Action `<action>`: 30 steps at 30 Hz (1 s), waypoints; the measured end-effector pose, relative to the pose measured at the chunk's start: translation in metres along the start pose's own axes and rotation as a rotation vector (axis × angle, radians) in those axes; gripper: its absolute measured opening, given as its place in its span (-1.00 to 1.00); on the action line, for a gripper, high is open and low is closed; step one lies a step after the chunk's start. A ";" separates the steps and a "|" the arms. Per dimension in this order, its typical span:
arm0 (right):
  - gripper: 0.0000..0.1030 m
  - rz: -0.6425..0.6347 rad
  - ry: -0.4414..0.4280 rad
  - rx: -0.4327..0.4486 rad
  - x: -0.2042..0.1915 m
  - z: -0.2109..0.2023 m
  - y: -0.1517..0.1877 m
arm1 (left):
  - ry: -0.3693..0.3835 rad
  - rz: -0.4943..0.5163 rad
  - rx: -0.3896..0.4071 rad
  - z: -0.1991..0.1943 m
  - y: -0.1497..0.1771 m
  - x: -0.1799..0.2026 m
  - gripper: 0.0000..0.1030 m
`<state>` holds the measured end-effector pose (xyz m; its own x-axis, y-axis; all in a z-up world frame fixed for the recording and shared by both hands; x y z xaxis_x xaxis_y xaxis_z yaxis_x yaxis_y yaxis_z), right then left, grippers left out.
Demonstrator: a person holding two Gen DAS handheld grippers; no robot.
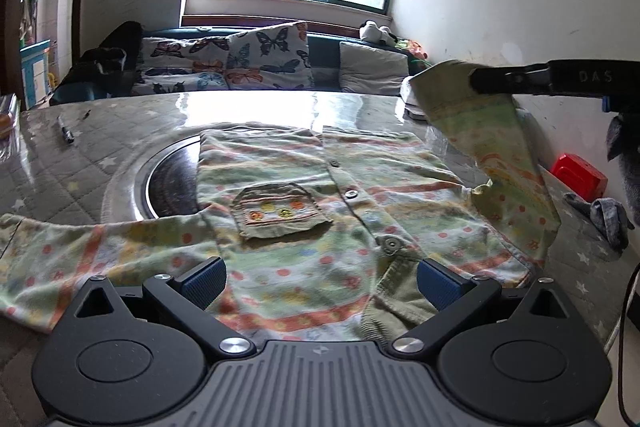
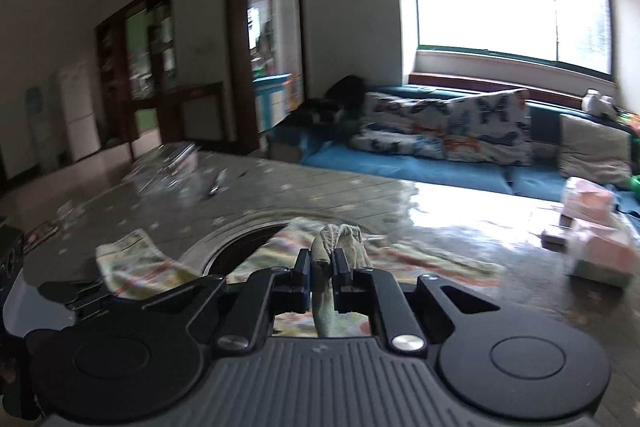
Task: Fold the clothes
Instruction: 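Fold the held sleeve across the shirt body with the right gripper and release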
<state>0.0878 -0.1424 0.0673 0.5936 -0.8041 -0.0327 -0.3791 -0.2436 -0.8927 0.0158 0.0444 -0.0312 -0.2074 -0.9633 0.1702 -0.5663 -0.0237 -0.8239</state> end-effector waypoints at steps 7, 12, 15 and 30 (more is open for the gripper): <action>-0.82 -0.052 -0.078 -0.033 -0.030 0.015 0.000 | -0.021 -0.035 -0.005 -0.004 0.005 -0.013 1.00; -0.74 -0.069 -0.117 -0.043 -0.043 0.020 -0.001 | -0.028 -0.055 -0.006 -0.006 0.007 -0.019 1.00; -0.66 -0.080 -0.140 -0.050 -0.051 0.023 -0.002 | -0.031 -0.066 -0.007 -0.007 0.007 -0.022 1.00; -0.23 -0.096 0.015 -0.169 0.007 0.009 0.035 | -0.007 -0.064 0.001 0.000 -0.005 -0.011 1.00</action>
<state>0.0852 -0.1520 0.0319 0.6224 -0.7806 0.0570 -0.4357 -0.4061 -0.8033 0.0213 0.0546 -0.0288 -0.1649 -0.9617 0.2190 -0.5779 -0.0858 -0.8116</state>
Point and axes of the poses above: each gripper's, at about its wrist camera, not at the fingertips, and z roughly the way its jaws point, x to its right, y to its underside, the point moved 5 cm from there along z, roughly the way its jaws point, and after that the axes turned 2 degrees about y, right-handed, at the moved point
